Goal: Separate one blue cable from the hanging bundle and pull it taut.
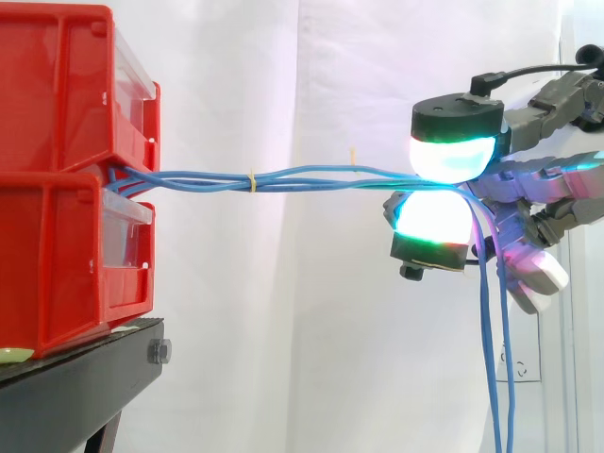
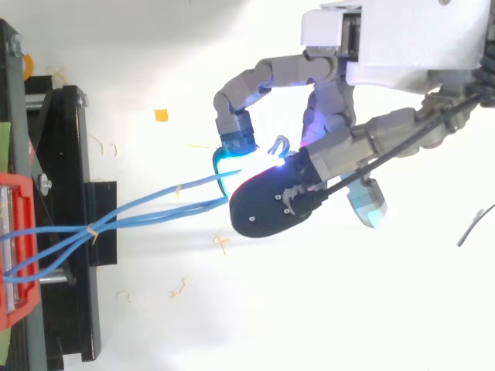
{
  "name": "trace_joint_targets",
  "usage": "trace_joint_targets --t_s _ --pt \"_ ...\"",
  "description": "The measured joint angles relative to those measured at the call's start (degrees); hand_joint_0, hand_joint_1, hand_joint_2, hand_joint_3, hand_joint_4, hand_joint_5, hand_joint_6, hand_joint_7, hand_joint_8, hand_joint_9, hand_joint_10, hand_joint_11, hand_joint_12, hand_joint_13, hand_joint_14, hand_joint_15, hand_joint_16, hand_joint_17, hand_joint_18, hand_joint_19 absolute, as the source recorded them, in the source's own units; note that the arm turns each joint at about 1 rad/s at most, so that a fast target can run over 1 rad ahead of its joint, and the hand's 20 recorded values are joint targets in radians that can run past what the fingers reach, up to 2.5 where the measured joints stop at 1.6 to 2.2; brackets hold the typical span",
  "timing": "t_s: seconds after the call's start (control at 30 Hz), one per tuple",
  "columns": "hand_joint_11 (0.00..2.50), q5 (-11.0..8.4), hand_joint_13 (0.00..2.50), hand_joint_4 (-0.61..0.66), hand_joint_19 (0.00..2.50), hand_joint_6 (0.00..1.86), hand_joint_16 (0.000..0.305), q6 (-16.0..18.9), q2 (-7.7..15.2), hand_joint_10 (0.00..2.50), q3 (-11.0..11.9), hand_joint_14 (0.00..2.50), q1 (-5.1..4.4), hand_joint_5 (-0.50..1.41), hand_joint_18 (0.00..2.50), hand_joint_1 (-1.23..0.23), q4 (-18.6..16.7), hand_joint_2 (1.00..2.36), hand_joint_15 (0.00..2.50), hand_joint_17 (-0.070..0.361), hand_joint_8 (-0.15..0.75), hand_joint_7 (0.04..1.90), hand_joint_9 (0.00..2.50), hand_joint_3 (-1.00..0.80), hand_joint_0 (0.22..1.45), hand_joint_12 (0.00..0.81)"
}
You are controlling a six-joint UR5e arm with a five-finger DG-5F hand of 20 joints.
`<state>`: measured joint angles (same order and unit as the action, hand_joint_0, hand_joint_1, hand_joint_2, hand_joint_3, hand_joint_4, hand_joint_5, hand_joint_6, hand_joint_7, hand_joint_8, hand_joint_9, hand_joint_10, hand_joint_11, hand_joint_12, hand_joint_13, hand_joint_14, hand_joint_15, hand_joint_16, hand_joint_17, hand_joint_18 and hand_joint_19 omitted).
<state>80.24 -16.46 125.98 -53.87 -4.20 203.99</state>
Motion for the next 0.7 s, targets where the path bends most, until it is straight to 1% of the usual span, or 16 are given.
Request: trace_joint_targets --t_s 0.23,0.33,0.4,0.43,0.47,0.5,0.53,0.57,0.6,0.7 --pt "0.25 0.00 1.26 0.05 0.59 0.50 0.051 -0.67 -0.02 0.01 0.02 0.01 -0.01 0.14 0.90 -0.93 0.00 1.02 0.40 0.116 0.111 1.30 1.86 -0.21 0.70 0.241" --pt "0.26 0.00 1.25 0.09 0.59 0.50 0.054 -1.35 -0.03 0.01 0.01 0.02 -0.01 0.13 0.89 -0.98 0.00 1.02 0.40 0.121 0.121 1.32 1.84 -0.22 0.66 0.248" --pt "0.26 0.00 1.23 0.10 0.61 0.50 0.054 -1.73 -0.02 0.01 0.01 0.02 -0.01 0.13 0.87 -0.93 0.00 1.01 0.41 0.122 0.121 1.32 1.83 -0.33 0.59 0.245" --pt "0.25 0.00 1.23 0.11 0.62 0.50 0.055 -1.84 0.00 0.01 0.01 0.02 -0.01 0.13 0.86 -0.87 0.00 1.01 0.40 0.123 0.119 1.32 1.83 -0.42 0.55 0.246" --pt "0.24 0.00 1.23 0.11 0.61 0.50 0.056 -1.92 0.01 0.01 0.02 0.02 -0.01 0.13 0.87 -0.84 0.00 1.00 0.40 0.125 0.116 1.31 1.84 -0.46 0.54 0.248" --pt "0.23 0.00 1.24 0.11 0.59 0.50 0.058 -1.98 0.01 0.01 0.01 0.01 -0.01 0.13 0.89 -0.78 0.00 1.00 0.39 0.129 0.125 1.30 1.84 -0.50 0.51 0.256" --pt "0.21 0.00 1.26 0.10 0.58 0.50 0.060 -2.02 0.01 0.01 0.01 0.02 -0.01 0.14 0.91 -0.71 0.00 1.00 0.38 0.134 0.124 1.29 1.86 -0.50 0.48 0.260" --pt "0.21 0.00 1.26 0.10 0.57 0.50 0.061 -2.04 0.01 0.01 0.01 0.01 0.00 0.14 0.92 -0.67 0.00 1.00 0.37 0.137 0.129 1.29 1.86 -0.50 0.47 0.259" --pt "0.19 0.00 1.28 0.10 0.55 0.50 0.063 -2.06 0.00 0.01 0.01 0.01 0.00 0.14 0.94 -0.59 0.00 1.00 0.36 0.143 0.127 1.28 1.88 -0.50 0.45 0.268" --pt "0.17 0.00 1.29 0.10 0.54 0.50 0.065 -2.08 0.00 0.01 0.01 0.01 -0.01 0.14 0.95 -0.52 0.00 1.00 0.36 0.146 0.126 1.28 1.89 -0.50 0.43 0.270"
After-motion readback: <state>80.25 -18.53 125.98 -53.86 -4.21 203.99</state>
